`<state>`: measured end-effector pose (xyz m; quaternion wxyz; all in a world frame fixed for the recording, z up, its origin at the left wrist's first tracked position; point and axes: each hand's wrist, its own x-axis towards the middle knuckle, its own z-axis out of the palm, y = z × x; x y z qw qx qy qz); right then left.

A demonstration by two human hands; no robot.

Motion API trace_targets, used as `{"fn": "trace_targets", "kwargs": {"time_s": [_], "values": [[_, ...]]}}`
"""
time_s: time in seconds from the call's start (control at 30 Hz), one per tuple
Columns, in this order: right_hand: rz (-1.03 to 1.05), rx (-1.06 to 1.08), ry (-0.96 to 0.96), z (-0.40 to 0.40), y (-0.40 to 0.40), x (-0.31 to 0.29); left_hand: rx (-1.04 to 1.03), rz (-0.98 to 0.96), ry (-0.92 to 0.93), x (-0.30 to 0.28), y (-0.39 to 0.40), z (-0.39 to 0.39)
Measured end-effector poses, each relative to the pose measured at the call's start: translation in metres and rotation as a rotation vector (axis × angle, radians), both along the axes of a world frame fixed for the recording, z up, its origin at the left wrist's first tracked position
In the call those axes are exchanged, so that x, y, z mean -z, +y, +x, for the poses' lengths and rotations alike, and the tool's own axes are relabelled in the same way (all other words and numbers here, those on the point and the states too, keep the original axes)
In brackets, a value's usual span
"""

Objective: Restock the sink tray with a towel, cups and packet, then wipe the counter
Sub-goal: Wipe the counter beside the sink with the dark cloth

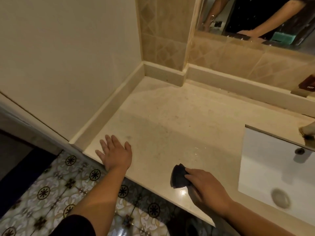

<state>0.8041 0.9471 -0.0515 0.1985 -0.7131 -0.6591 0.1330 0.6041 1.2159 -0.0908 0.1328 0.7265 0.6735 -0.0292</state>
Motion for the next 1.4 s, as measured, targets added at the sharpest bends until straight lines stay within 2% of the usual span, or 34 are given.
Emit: {"fn": "trace_targets", "kwargs": {"time_s": [0.13,0.23,0.3,0.37,0.4,0.57,0.7,0.77,0.9,1.0,1.17,1.4], "values": [[-0.186,0.347,0.579,0.021,0.021,-0.03,-0.01,0.01,0.022,0.0,0.001,0.0],[-0.208,0.616,1.168,0.059,0.053,-0.055,-0.011,0.022,0.017,0.001,0.0,0.0],[-0.119,0.646,1.288,0.091,0.087,-0.067,-0.004,0.038,0.024,0.002,-0.001,-0.001],[-0.045,0.623,1.219,0.121,0.134,-0.074,-0.002,0.049,0.031,0.003,-0.001,-0.001],[-0.023,0.605,1.104,0.135,0.161,-0.072,-0.003,0.048,0.035,0.004,0.0,-0.002],[0.061,0.368,0.248,0.178,0.286,-0.031,-0.007,0.118,0.033,-0.002,-0.004,0.004],[0.023,0.055,-0.21,0.177,0.352,0.014,-0.003,0.139,0.061,0.0,-0.004,0.004],[0.011,-0.02,-0.319,0.176,0.371,0.025,-0.007,0.136,0.08,0.002,-0.001,0.004],[-0.015,-0.104,-0.366,0.179,0.38,0.028,0.012,0.135,0.091,-0.003,-0.003,0.006],[0.006,-0.219,-0.272,0.153,0.353,0.024,0.007,0.117,0.081,-0.005,-0.003,0.006],[0.031,-0.488,-0.146,0.056,0.243,0.027,-0.009,0.125,0.056,-0.006,-0.007,0.007],[0.055,-0.51,0.069,-0.04,0.084,0.038,0.006,0.062,0.016,-0.003,-0.004,0.002]]}}
